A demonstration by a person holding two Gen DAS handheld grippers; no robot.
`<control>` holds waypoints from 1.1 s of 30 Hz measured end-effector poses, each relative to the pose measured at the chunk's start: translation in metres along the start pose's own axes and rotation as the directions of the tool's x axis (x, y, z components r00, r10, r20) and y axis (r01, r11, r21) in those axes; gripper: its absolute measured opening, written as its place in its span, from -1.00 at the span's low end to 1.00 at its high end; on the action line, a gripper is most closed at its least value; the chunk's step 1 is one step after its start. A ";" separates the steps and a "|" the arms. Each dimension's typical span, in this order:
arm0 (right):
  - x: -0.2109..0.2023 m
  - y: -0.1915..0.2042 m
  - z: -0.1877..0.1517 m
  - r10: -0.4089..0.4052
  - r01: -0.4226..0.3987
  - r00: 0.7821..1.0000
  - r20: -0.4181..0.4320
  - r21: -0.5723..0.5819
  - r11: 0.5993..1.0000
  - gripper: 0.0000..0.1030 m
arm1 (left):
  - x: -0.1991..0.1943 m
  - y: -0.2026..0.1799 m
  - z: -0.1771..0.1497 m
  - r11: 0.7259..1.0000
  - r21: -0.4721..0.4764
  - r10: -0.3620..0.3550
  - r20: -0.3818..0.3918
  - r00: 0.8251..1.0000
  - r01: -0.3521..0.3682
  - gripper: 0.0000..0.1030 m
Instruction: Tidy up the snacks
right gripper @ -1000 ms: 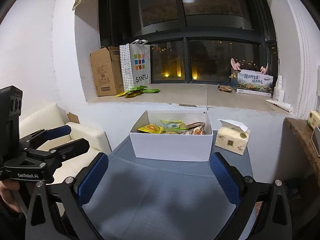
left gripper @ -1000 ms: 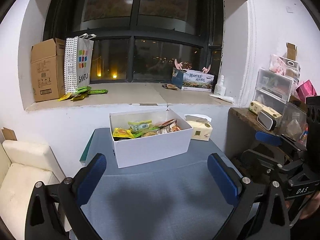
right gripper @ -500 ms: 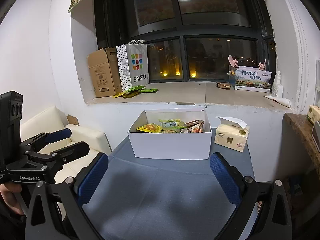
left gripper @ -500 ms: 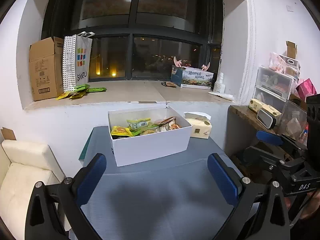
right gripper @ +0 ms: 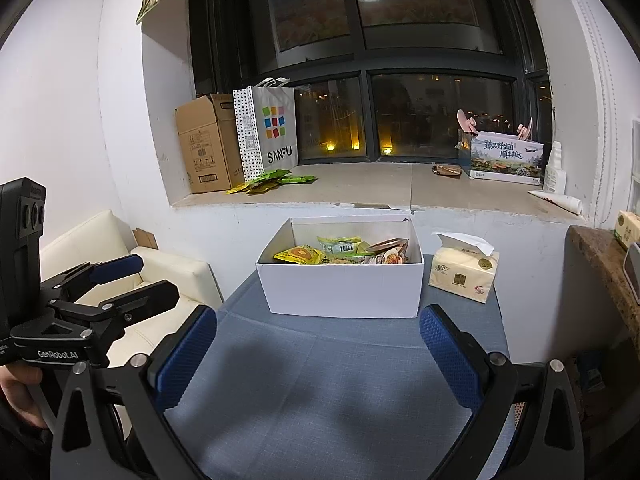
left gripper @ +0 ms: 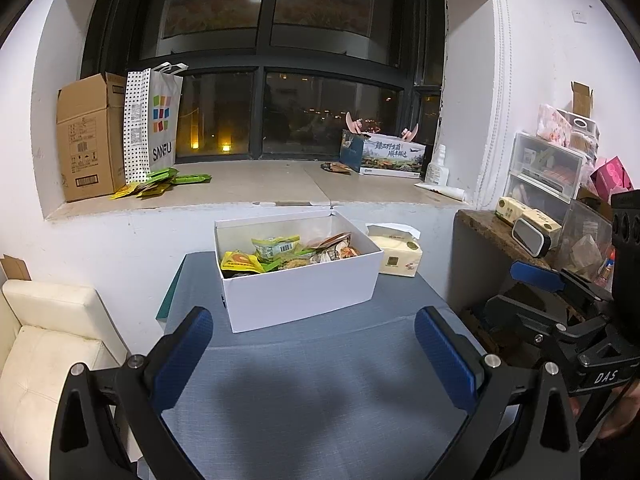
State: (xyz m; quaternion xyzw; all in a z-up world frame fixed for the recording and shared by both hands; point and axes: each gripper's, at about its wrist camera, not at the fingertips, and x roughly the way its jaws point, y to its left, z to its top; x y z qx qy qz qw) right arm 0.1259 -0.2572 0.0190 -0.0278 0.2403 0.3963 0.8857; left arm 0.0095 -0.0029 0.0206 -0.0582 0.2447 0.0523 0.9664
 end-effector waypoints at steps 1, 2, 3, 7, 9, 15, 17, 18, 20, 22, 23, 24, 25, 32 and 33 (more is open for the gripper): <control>0.000 0.000 0.000 0.001 -0.001 1.000 -0.001 -0.001 1.000 1.00 | 0.000 0.000 0.000 1.000 0.001 0.000 0.000 1.000 0.000 1.00; 0.000 0.000 0.000 0.001 -0.001 1.000 -0.002 -0.001 1.000 1.00 | 0.000 0.000 0.000 1.000 0.000 0.001 -0.001 1.000 -0.001 1.00; 0.000 -0.001 0.000 0.001 -0.001 1.000 -0.001 -0.001 1.000 1.00 | 0.000 0.000 0.000 1.000 -0.003 0.001 -0.002 1.000 -0.001 1.00; 0.001 0.000 0.000 0.001 -0.001 1.000 -0.004 0.000 1.000 1.00 | 0.000 0.000 -0.001 1.000 -0.005 0.001 -0.003 1.000 -0.001 1.00; 0.001 0.000 0.000 0.002 -0.002 1.000 -0.004 -0.001 1.000 1.00 | -0.001 0.000 -0.001 1.000 -0.005 0.000 -0.003 1.000 0.000 1.00; 0.002 0.000 0.000 0.003 -0.003 1.000 -0.004 -0.001 1.000 1.00 | -0.001 0.000 -0.001 1.000 -0.004 -0.003 -0.005 1.000 0.003 1.00; 0.002 0.000 0.000 0.002 -0.002 1.000 -0.004 0.000 1.000 1.00 | -0.001 0.000 -0.001 1.000 -0.004 -0.001 -0.005 1.000 0.001 1.00; 0.002 0.000 0.000 0.002 -0.002 1.000 -0.004 0.000 1.000 1.00 | -0.001 0.000 -0.001 1.000 -0.003 -0.001 -0.005 1.000 0.001 1.00; 0.002 0.000 0.000 0.003 -0.003 1.000 -0.003 -0.001 1.000 1.00 | -0.001 0.000 -0.001 1.000 -0.005 -0.001 -0.005 1.000 0.001 1.00; 0.002 0.000 0.000 0.002 -0.002 1.000 -0.005 -0.001 1.000 1.00 | -0.001 0.000 -0.001 1.000 -0.005 -0.001 -0.006 1.000 0.001 1.00; 0.002 0.000 0.000 0.002 -0.002 1.000 -0.003 0.000 1.000 1.00 | -0.001 0.000 -0.001 1.000 -0.006 0.000 -0.007 1.000 0.000 1.00; 0.002 0.000 0.000 0.004 -0.004 1.000 -0.003 -0.001 1.000 1.00 | -0.001 0.000 -0.001 1.000 -0.006 0.000 -0.006 1.000 0.000 1.00; 0.002 0.000 0.000 0.003 -0.003 1.000 -0.004 -0.001 1.000 1.00 | -0.001 0.000 -0.001 1.000 -0.006 0.000 -0.007 1.000 0.000 1.00; 0.002 0.000 0.000 0.005 -0.005 1.000 -0.003 -0.001 1.000 1.00 | -0.001 0.000 -0.001 1.000 -0.005 0.000 -0.007 1.000 0.000 1.00; 0.002 0.001 0.000 0.004 -0.004 1.000 -0.004 -0.003 1.000 1.00 | -0.001 0.000 -0.001 1.000 -0.005 0.000 -0.008 1.000 0.000 1.00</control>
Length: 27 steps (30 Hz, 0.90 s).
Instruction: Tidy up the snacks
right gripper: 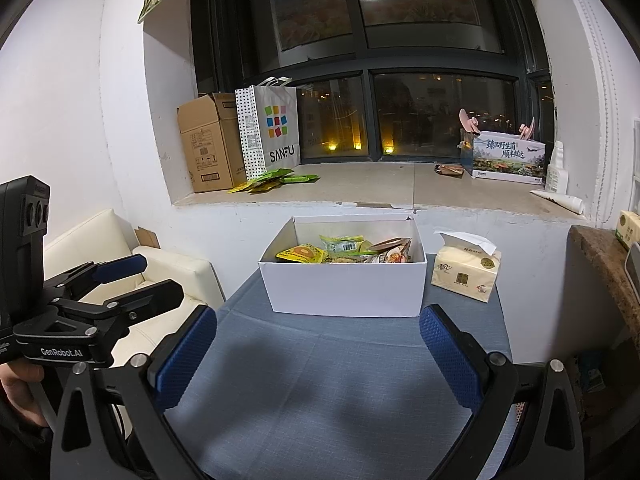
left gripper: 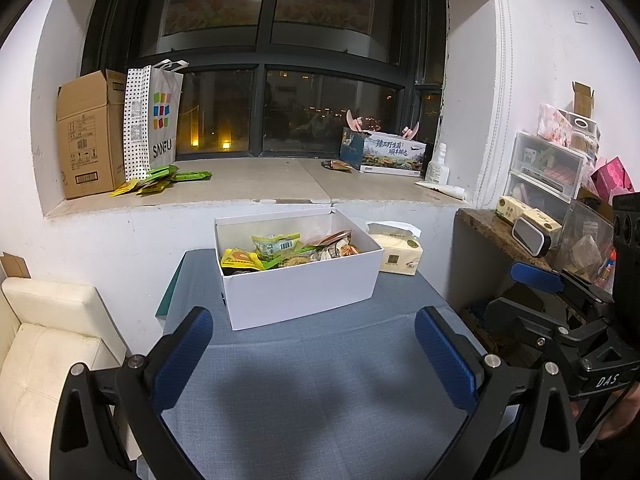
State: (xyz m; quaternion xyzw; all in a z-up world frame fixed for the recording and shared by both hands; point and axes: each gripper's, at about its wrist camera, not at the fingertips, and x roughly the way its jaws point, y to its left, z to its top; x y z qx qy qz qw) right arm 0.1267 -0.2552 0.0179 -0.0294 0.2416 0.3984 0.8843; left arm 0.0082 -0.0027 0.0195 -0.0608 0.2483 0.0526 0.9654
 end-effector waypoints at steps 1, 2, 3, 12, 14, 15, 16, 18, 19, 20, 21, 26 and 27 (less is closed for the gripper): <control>0.000 0.000 0.000 -0.001 0.001 1.000 -0.001 -0.001 1.000 1.00 | 0.000 0.000 0.000 1.000 -0.001 0.000 0.000 1.000 0.000 1.00; 0.000 0.000 0.000 0.000 0.000 1.000 0.000 -0.001 1.000 1.00 | 0.000 0.000 0.000 1.000 -0.001 0.001 0.000 1.000 -0.001 1.00; 0.000 0.000 0.000 0.001 -0.001 1.000 -0.001 -0.002 1.000 1.00 | 0.000 0.000 0.000 1.000 -0.001 0.001 0.000 1.000 -0.001 1.00; 0.001 0.002 -0.001 0.003 -0.003 1.000 -0.003 -0.003 1.000 1.00 | 0.002 0.000 -0.002 1.000 -0.003 -0.002 -0.004 1.000 0.002 1.00; 0.001 0.002 -0.001 0.004 -0.004 1.000 -0.004 -0.004 1.000 1.00 | 0.002 0.001 -0.002 1.000 -0.003 -0.002 -0.005 1.000 0.002 1.00; 0.001 0.002 -0.001 0.005 -0.005 1.000 -0.004 -0.003 1.000 1.00 | 0.002 0.001 -0.002 1.000 -0.003 -0.001 -0.005 1.000 0.001 1.00; 0.001 0.002 -0.001 0.005 -0.005 1.000 -0.004 -0.004 1.000 1.00 | 0.002 0.000 -0.003 1.000 -0.002 -0.001 -0.004 1.000 0.001 1.00; 0.001 0.002 -0.001 0.004 -0.004 1.000 -0.004 -0.004 1.000 1.00 | 0.002 0.000 -0.002 1.000 -0.002 -0.001 -0.005 1.000 0.001 1.00; 0.001 0.002 -0.001 0.005 -0.005 1.000 -0.004 -0.003 1.000 1.00 | 0.002 0.000 -0.002 1.000 -0.002 -0.002 -0.005 1.000 0.002 1.00; 0.001 0.002 -0.001 0.004 -0.004 1.000 -0.003 -0.004 1.000 1.00 | 0.002 0.000 -0.002 1.000 -0.002 -0.003 -0.005 1.000 0.003 1.00; 0.001 0.002 -0.001 0.004 -0.004 1.000 -0.004 -0.004 1.000 1.00 | 0.003 0.000 -0.002 1.000 -0.001 -0.003 -0.005 1.000 0.003 1.00; 0.001 0.002 -0.001 0.004 -0.004 1.000 -0.005 -0.004 1.000 1.00 | 0.004 0.000 -0.003 1.000 0.000 -0.006 -0.008 1.000 0.006 1.00; 0.001 0.002 -0.001 0.004 -0.004 1.000 -0.004 -0.003 1.000 1.00 | 0.004 0.001 -0.003 1.000 -0.001 -0.005 -0.008 1.000 0.005 1.00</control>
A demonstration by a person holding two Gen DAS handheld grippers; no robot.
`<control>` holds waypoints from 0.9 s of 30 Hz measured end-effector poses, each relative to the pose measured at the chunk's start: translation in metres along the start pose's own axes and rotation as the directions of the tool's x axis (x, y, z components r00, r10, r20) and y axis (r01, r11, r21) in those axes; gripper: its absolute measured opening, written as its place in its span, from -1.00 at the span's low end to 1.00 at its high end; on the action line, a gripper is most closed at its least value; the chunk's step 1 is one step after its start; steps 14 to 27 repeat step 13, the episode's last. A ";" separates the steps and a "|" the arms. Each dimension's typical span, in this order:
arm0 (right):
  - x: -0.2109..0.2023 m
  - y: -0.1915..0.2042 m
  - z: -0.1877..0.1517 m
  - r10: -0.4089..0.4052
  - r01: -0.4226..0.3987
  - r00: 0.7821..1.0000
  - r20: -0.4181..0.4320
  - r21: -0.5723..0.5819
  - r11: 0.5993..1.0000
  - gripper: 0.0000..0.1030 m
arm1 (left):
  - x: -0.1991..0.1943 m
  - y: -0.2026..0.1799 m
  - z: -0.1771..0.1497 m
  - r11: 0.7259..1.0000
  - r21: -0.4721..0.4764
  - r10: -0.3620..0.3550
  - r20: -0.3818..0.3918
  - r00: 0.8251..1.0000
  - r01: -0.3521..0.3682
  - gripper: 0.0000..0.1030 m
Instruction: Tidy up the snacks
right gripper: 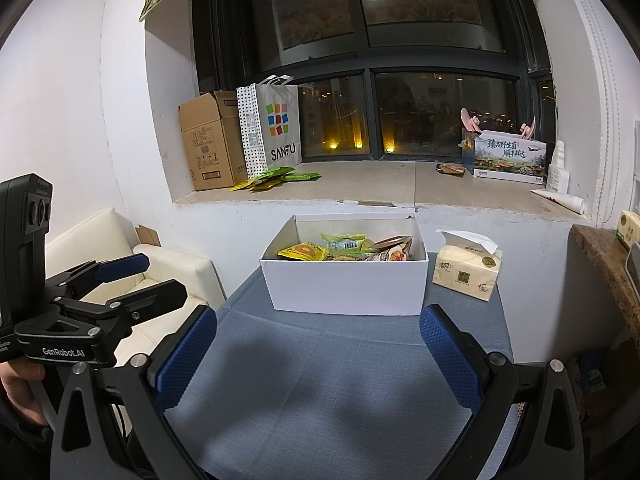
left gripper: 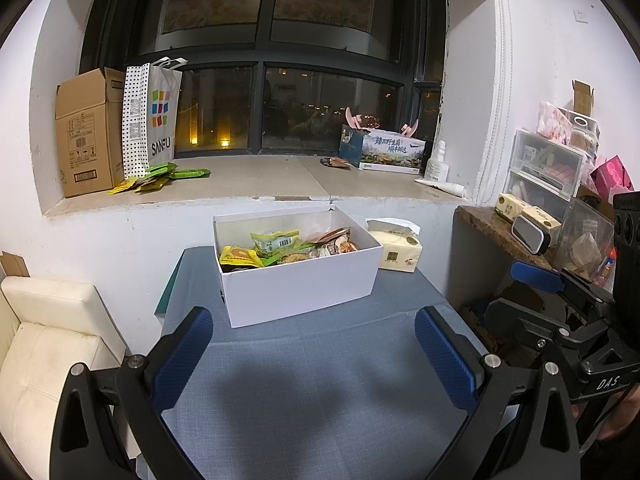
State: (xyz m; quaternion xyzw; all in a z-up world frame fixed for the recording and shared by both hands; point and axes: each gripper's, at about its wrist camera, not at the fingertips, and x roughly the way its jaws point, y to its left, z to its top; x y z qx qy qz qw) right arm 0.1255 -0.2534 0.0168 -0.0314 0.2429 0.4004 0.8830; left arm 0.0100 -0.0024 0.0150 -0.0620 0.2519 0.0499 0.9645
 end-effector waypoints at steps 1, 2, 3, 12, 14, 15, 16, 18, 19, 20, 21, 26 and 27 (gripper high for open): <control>0.000 0.000 0.000 0.000 0.000 1.000 0.000 0.001 1.000 1.00 | 0.000 0.000 0.000 1.000 -0.001 0.000 -0.001 1.000 0.000 1.00; 0.000 0.000 0.000 0.001 -0.001 1.000 -0.001 0.000 1.000 1.00 | 0.000 0.001 0.000 1.000 -0.001 -0.001 -0.001 1.000 0.001 1.00; 0.000 0.000 0.000 0.000 0.000 1.000 0.000 -0.001 1.000 1.00 | 0.001 0.001 0.000 1.000 -0.001 -0.002 -0.002 1.000 0.002 1.00; 0.000 0.001 -0.002 0.003 -0.003 1.000 -0.004 -0.001 1.000 1.00 | 0.001 0.002 -0.001 1.000 -0.006 -0.010 -0.002 1.000 0.010 1.00; 0.000 0.002 -0.003 0.003 -0.003 1.000 -0.003 -0.001 1.000 1.00 | 0.001 0.002 -0.001 1.000 -0.006 -0.010 -0.003 1.000 0.010 1.00; 0.000 0.002 -0.003 0.003 -0.003 1.000 -0.003 -0.001 1.000 1.00 | 0.001 0.002 -0.001 1.000 -0.006 -0.010 -0.003 1.000 0.010 1.00; 0.000 0.002 -0.003 0.003 -0.003 1.000 -0.003 -0.001 1.000 1.00 | 0.001 0.002 -0.001 1.000 -0.006 -0.010 -0.003 1.000 0.010 1.00; 0.000 0.002 -0.003 0.003 -0.003 1.000 -0.003 -0.001 1.000 1.00 | 0.001 0.002 -0.001 1.000 -0.006 -0.010 -0.003 1.000 0.010 1.00; 0.000 0.002 -0.003 0.003 -0.003 1.000 -0.003 -0.001 1.000 1.00 | 0.001 0.002 -0.001 1.000 -0.006 -0.010 -0.003 1.000 0.010 1.00; 0.000 0.002 -0.003 0.003 -0.003 1.000 -0.003 -0.001 1.000 1.00 | 0.001 0.002 -0.001 1.000 -0.006 -0.010 -0.003 1.000 0.010 1.00; 0.000 0.002 -0.003 0.003 -0.003 1.000 -0.003 -0.001 1.000 1.00 | 0.001 0.002 -0.001 1.000 -0.006 -0.010 -0.003 1.000 0.010 1.00; 0.000 0.002 -0.003 0.003 -0.003 1.000 -0.003 -0.001 1.000 1.00 | 0.001 0.002 -0.001 1.000 -0.006 -0.010 -0.003 1.000 0.010 1.00; 0.000 0.002 -0.003 0.003 -0.003 1.000 -0.003 -0.001 1.000 1.00 | 0.001 0.002 -0.001 1.000 -0.006 -0.010 -0.003 1.000 0.010 1.00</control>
